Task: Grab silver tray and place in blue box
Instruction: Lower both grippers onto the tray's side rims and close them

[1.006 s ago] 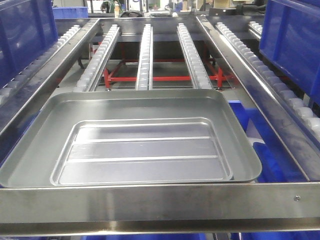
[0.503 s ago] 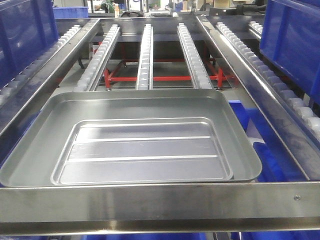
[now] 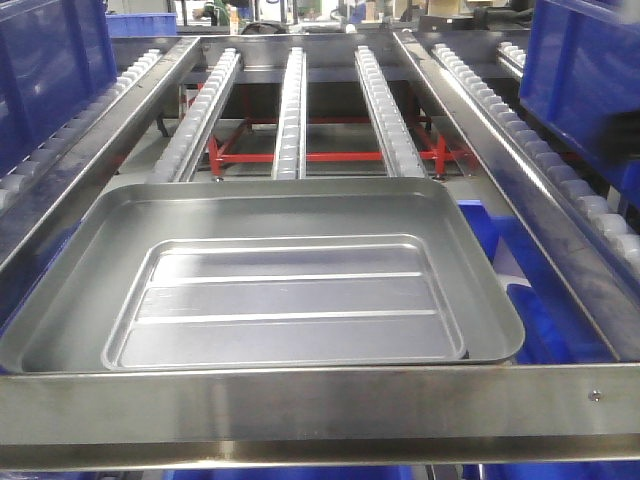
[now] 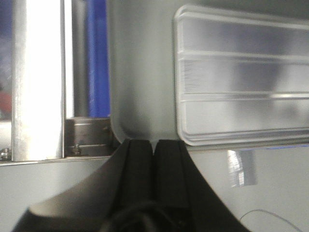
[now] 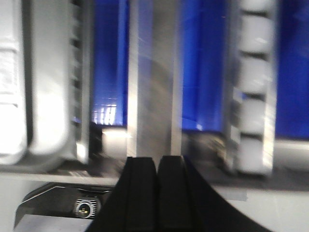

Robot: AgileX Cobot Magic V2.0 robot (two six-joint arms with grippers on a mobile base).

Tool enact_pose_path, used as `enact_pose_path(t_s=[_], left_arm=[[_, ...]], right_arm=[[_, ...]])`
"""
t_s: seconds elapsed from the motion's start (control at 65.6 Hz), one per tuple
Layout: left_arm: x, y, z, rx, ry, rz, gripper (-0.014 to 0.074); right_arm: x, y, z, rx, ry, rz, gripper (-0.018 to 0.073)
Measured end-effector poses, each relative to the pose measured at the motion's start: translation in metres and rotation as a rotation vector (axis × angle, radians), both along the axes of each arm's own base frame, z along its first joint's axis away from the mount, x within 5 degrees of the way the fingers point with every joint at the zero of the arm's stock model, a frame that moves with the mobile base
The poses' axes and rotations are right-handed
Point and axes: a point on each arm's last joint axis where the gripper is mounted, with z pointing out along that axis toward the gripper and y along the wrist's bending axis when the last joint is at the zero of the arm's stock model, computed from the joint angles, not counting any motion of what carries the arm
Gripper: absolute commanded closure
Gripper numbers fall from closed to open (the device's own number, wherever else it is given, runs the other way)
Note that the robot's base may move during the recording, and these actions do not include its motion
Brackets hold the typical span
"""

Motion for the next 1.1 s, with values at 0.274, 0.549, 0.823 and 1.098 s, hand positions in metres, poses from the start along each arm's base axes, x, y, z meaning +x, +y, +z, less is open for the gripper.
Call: enact_pose_path(t_s=[0.274,0.549,0.823,1.098], left_arm=[[0.051,-0.054,-0.019,0.033,0.128,0.047,0.0692],[0.082,-0.089,-0.035,0.087,0.192,0.011,0.0692],[0.087,-0.096,-0.043,0.112,0.216,-0.002,0.0560],[0.086,-0.093,-0.043,0.143,0.231,-0.003,0.0370]], right_arm=[[0.044,0.051,-0.011,0.070,0.094,0.013,0.0484],[0.061,0.078,-0.030,0.065,0.145,0.049,0.0484],[0.067,0.081,-0.035,0.058,0.156,0.050,0.0325],[0.067,0.081,-0.036,0.056,0.158,0.052,0.0166]])
